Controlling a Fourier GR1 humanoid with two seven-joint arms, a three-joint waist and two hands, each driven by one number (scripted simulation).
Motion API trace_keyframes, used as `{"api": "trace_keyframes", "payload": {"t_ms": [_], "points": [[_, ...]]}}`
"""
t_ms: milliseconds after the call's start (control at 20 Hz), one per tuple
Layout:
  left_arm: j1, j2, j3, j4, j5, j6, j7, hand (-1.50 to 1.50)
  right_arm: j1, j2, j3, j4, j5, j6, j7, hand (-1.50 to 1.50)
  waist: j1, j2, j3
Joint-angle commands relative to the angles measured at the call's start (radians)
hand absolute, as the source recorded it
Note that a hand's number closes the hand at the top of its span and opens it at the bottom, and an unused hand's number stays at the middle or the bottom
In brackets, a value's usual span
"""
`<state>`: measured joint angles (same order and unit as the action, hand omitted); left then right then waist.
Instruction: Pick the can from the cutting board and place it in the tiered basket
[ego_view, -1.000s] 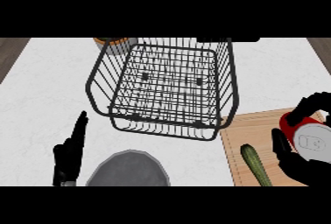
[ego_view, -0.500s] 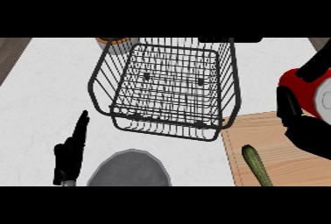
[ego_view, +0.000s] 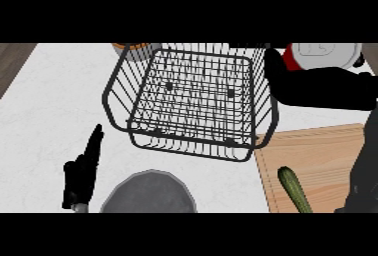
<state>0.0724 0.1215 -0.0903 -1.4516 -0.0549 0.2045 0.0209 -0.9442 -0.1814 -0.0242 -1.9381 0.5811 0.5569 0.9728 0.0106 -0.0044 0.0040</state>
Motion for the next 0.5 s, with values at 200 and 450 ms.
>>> {"api": "trace_keyframes", "payload": {"t_ms": [200,450], "points": [[-0.068,-0.035,0.023,0.177,-0.004,0.002,-0.038,0.00,-0.035,0.081,0.095,0.201,0.091,-0.078,-0.054,1.50,-0.008,0.009,-0.006],[0.025,-0.042,-0.020,0.037,-0.026,0.015,0.003,0.00,-0.044,0.109,0.134,0.371,0.206,-0.188,-0.119,1.50,0.005,0.008,-0.005]]}}
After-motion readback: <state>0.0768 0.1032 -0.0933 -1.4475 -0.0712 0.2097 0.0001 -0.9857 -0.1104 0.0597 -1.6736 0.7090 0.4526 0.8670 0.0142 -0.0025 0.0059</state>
